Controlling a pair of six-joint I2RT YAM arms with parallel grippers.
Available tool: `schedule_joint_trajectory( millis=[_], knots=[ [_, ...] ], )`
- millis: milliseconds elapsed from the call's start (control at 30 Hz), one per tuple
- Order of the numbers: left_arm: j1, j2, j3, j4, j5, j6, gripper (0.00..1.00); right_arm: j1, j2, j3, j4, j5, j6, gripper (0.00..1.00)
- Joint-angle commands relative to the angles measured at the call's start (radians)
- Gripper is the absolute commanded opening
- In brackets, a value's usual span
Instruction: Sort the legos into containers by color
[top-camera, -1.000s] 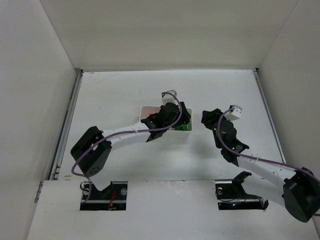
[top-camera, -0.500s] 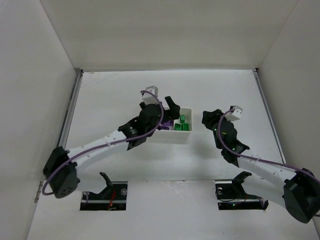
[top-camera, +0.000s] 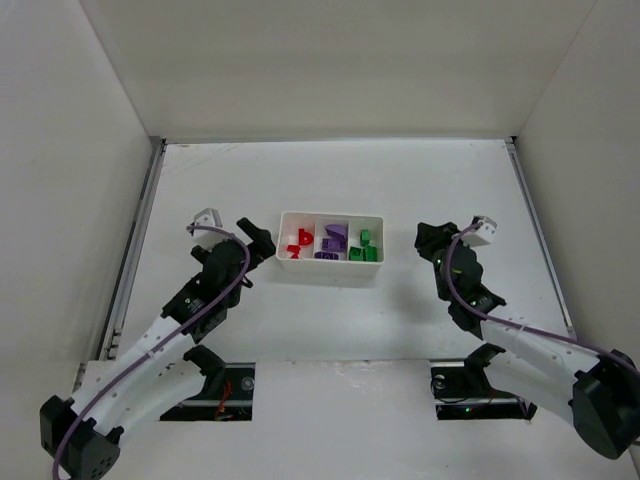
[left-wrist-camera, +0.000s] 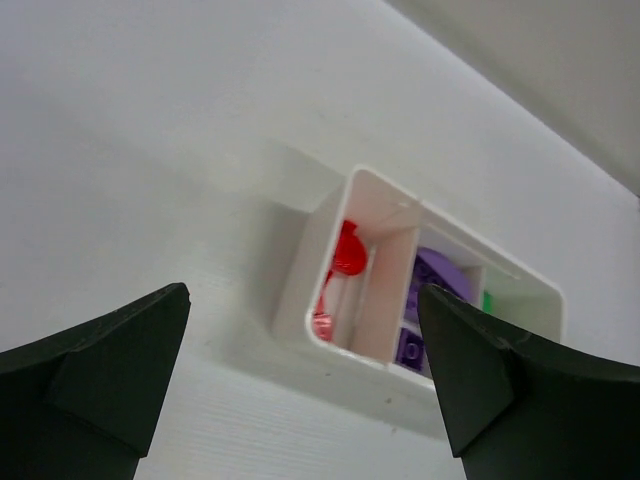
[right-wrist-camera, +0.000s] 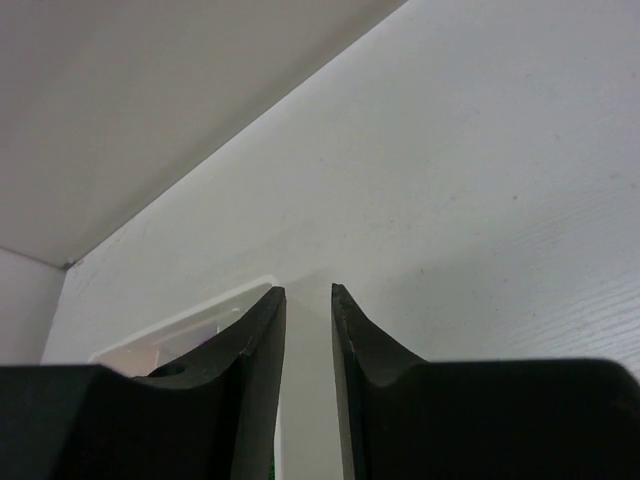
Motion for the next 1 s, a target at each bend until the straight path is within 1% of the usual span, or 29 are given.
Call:
schedule_joint_trajectory(
  millis=[0,100,233,400,533,767,967],
  knots=[
    [0.069,-0.051,-0.027,-0.259,-0.027,-0.176,1.0,-0.006,-0.03,-0.014,0.054,0.02,0.012,0.33],
    [0.111,-0.099,-0.049,-0.349,-0.004,-0.221,1.0,-0.012,-0.052,-0.024,0.059,0.032,0.014,0.42],
    [0.15,-0.151,-0.06,-0.403,0.019,-0.226,1.0,-0.021,-0.06,-0.034,0.059,0.049,0.014,0.49],
    [0.184,-0.164,-0.035,-0.436,0.024,-0.21,1.0,-0.033,-0.054,-0.038,0.059,0.05,0.025,0.55],
    [0.203,-0.147,-0.049,-0.439,0.024,-0.2,1.0,-0.047,-0.049,-0.041,0.059,0.05,0.029,0.58],
    [0.212,-0.16,-0.095,-0.383,0.024,-0.195,1.0,-0.047,-0.005,-0.031,0.062,0.046,0.032,0.6],
    [0.203,-0.078,-0.092,-0.282,0.033,-0.149,1.0,-0.046,0.061,-0.012,0.067,0.041,0.029,0.61]
  ],
)
